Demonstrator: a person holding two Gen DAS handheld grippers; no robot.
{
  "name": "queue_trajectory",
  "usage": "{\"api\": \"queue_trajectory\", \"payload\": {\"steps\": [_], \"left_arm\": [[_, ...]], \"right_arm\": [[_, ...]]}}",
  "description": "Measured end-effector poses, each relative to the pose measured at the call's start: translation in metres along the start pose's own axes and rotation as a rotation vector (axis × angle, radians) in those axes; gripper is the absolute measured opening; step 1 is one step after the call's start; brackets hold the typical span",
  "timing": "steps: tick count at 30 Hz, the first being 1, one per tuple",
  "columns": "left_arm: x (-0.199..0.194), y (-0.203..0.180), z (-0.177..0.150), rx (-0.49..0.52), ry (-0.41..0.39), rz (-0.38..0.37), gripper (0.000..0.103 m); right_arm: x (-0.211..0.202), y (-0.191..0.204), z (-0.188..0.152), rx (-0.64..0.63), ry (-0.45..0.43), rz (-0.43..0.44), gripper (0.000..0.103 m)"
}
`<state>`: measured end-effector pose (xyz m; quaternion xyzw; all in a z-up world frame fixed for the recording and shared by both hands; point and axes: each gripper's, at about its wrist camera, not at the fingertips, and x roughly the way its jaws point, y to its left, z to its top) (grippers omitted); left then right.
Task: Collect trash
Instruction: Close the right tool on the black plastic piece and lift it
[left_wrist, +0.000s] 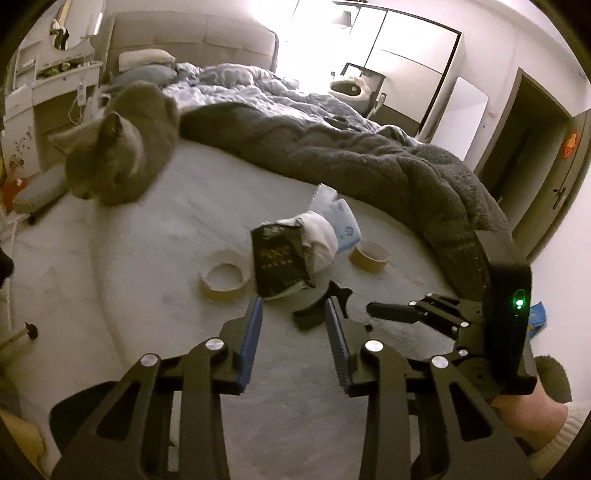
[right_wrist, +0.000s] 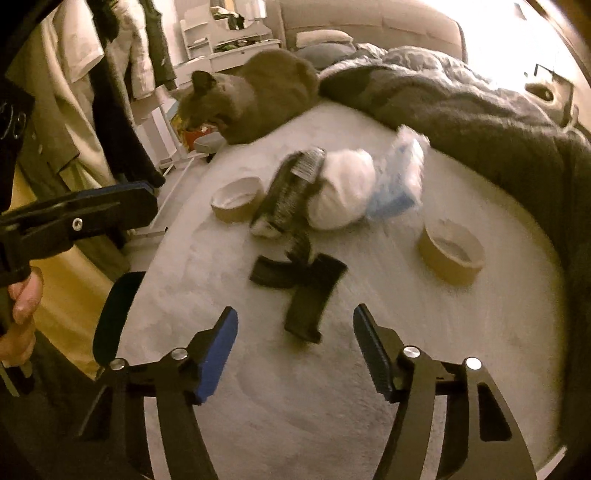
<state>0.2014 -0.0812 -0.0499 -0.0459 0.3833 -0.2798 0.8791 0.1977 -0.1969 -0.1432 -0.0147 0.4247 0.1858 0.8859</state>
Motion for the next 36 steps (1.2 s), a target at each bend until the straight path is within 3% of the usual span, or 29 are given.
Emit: {"api": "queue_trajectory", "payload": {"steps": [14,36], "left_arm": [[0.042,-0.026,-0.001,-0.026,0.06,-0.053,0.029],[0.081,-0.041,0.001,-0.025,0.103,-0.035,0.024]], "right_arm": [[0.005,-0.011,-0.004,0.035,-0.021,0.057,0.051],[0.006,-0.019,-0.012,0.074,-0.031,0.097,0.05]]}}
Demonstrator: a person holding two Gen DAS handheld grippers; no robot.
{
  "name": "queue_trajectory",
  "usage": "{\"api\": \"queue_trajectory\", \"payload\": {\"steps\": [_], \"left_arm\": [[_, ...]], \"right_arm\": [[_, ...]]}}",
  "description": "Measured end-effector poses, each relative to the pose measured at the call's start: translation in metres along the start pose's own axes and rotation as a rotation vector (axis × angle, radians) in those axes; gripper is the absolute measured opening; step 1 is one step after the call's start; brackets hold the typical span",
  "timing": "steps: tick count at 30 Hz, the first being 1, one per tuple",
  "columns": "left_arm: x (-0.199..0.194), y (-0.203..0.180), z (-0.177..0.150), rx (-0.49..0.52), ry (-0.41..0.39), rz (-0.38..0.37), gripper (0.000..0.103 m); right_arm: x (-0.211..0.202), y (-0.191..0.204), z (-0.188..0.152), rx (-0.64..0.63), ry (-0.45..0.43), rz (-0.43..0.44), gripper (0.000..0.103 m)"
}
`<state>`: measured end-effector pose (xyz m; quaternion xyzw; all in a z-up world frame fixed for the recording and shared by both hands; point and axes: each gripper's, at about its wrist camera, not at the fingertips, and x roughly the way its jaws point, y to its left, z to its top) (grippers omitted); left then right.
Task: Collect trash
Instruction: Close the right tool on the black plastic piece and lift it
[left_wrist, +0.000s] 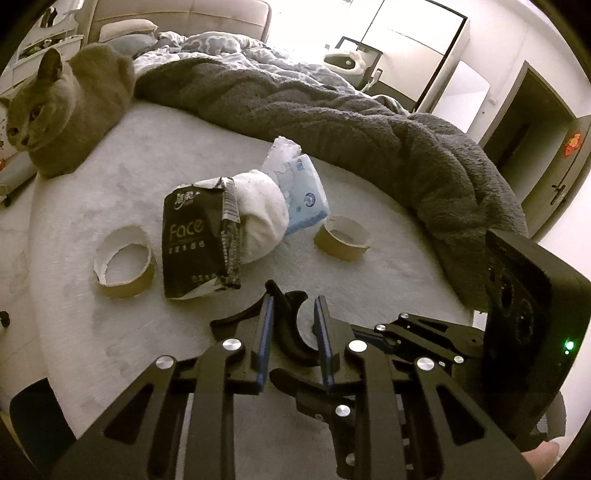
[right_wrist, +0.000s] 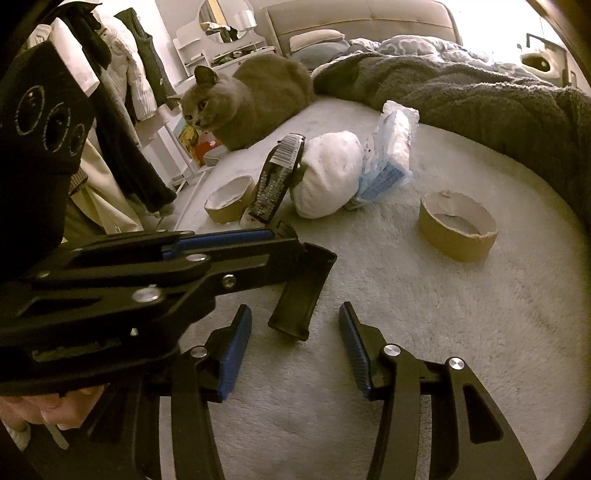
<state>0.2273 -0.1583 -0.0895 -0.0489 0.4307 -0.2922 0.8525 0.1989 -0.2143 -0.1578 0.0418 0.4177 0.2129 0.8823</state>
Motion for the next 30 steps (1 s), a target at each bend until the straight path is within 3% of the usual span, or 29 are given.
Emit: {"api": "queue_trajectory", "payload": {"steps": [6,9,14,30], "left_arm": [[0.0,0.004,0.002,-0.012,-0.008,0.02,0.011],[-0.001,0.005,0.002,-0.011,-0.013,0.014,0.009],[-0.004,0.006,0.001,-0.005,-0.024,0.02,0.009],[-0.051,0.021,-0.003,-0.005,-0.104,0.013,0.009]], "right_arm": [[0.0,-0.001,0.0,0.003,-0.002,0.0,0.05],[0.002,-0.001,0.001,0.006,0.0,-0.007,0.048],[0.003,-0.003,0.004,0.012,0.006,-0.024,0.042],[0.015,0.003,0.019,0.028,-0.003,-0.071,0.042]]}}
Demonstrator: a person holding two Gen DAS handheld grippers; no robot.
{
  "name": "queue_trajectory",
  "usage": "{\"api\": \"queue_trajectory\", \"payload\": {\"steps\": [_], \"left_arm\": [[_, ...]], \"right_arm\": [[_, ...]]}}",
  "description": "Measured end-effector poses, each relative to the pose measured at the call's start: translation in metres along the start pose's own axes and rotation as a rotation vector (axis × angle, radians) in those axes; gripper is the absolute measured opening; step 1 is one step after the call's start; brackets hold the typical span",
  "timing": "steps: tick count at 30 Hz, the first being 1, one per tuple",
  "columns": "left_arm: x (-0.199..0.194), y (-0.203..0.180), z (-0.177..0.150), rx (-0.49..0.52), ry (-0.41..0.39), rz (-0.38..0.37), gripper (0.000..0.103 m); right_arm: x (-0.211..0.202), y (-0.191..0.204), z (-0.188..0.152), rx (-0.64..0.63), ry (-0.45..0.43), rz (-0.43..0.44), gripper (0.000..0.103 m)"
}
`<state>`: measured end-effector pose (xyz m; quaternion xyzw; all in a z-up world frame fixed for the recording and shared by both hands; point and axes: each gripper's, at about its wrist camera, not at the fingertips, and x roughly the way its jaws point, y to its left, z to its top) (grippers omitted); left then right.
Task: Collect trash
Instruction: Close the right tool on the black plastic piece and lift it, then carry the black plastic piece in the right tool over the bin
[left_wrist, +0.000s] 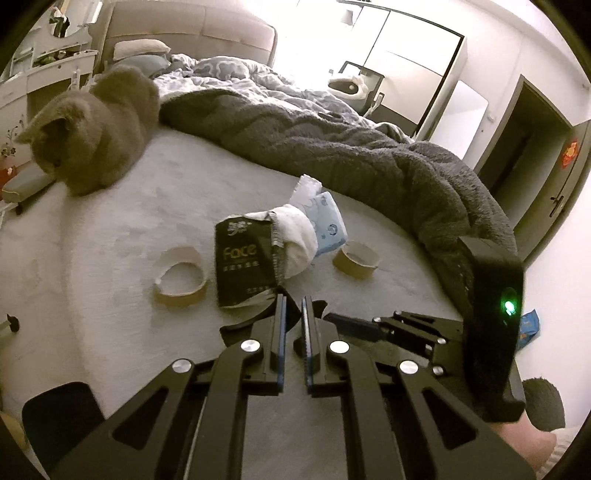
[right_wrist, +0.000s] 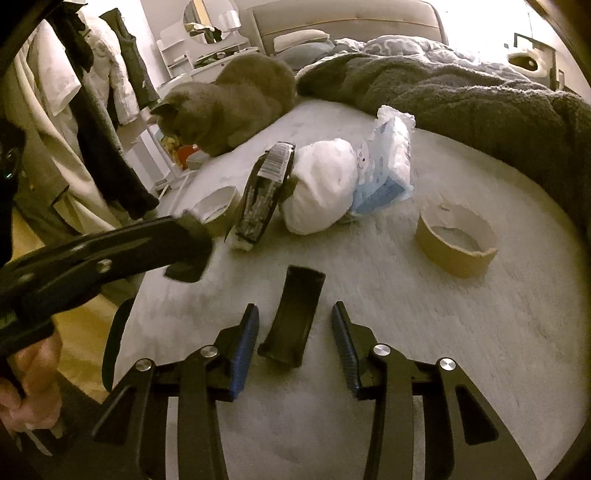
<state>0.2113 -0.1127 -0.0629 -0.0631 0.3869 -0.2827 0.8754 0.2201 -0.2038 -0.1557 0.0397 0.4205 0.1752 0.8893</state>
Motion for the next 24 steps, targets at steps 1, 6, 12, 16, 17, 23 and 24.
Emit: {"api": "queue_trajectory", "payload": {"steps": [1,6,12,16,17,23,24], "left_arm": [[-0.005,0.002,0.0,0.0,-0.005,0.004,0.009],[-0.023,0.015,-0.001,-0.008,-0.021,0.028,0.009],[-0.046,0.04,-0.006,-0.032,-0.021,0.078,0.009],[-0.061,0.056,-0.012,-0.029,-0.01,0.112,0.009],[-0.064,0.059,-0.012,-0.03,-0.011,0.118,0.009],[-0.088,0.088,-0.02,-0.07,-0.019,0.159,0.009],[-0.092,0.092,-0.021,-0.074,-0.02,0.167,0.009]], "right_arm": [[0.001,0.001,0.001,0.002,0.0,-0.001,0.042],[0.01,0.001,0.008,0.022,0.009,-0.017,0.042],[0.017,0.009,0.011,0.005,0.03,-0.067,0.032],[0.017,0.016,0.014,-0.016,0.041,-0.076,0.021],[0.017,0.017,0.014,-0.024,0.042,-0.085,0.02],[0.014,0.039,0.015,-0.047,0.041,-0.083,0.02],[0.012,0.046,0.016,-0.06,0.04,-0.074,0.02]]}}
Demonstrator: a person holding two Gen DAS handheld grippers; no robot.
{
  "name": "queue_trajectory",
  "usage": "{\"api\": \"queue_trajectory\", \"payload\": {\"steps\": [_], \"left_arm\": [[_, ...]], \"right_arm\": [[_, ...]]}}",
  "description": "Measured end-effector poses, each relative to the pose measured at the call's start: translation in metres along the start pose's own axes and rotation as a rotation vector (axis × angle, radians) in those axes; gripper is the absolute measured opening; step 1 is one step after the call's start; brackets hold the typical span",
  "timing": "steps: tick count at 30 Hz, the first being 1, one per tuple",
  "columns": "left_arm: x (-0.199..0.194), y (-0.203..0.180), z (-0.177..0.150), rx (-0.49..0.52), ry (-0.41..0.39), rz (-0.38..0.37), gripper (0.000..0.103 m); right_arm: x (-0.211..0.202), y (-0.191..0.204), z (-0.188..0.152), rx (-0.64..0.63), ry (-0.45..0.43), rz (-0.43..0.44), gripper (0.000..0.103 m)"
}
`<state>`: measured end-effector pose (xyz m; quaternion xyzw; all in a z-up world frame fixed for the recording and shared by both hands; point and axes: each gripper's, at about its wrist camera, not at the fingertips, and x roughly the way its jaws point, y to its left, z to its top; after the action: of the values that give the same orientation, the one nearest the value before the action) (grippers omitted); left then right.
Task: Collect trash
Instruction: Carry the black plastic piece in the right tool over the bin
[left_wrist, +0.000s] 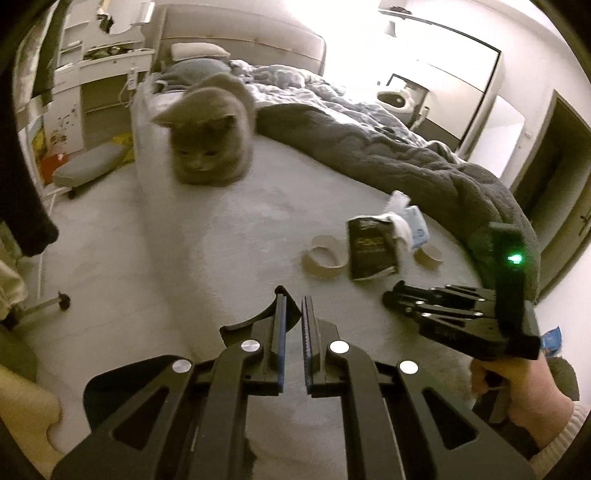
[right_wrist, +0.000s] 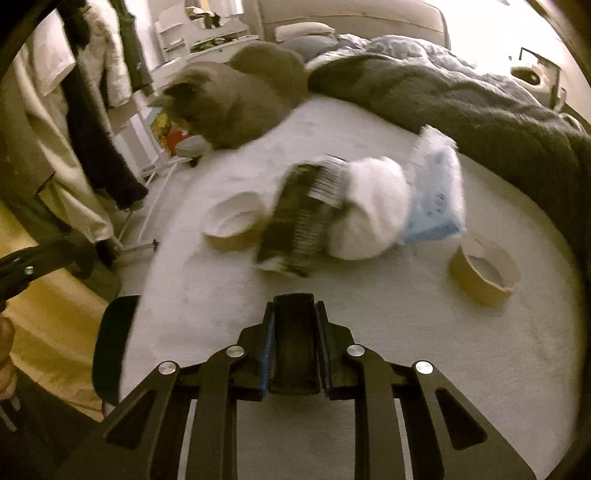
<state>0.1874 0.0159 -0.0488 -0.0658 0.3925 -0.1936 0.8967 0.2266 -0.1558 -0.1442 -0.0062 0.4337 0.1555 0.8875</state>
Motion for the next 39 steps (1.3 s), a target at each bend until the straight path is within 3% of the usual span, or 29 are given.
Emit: {"api": "queue_trajectory", "payload": {"steps": [9,20,39], "left_arm": [[-0.015,0.047,-0.018,-0.056,0.039,0.081,0.009],[-0.007,0.103,-0.056,-0.108,0.154,0.188,0.009],[0.019,0.168,-0.125,-0.209,0.395,0.246,0.009]], "right_arm": [[-0.011,0.048,0.011,-0.047,-0.016,0.075,0.02],[0.003,0.116,0.025,-0.138,0.003,0.17,0.02],[0.026,0.198,0.024,-0.236,0.055,0.278,0.02]]}}
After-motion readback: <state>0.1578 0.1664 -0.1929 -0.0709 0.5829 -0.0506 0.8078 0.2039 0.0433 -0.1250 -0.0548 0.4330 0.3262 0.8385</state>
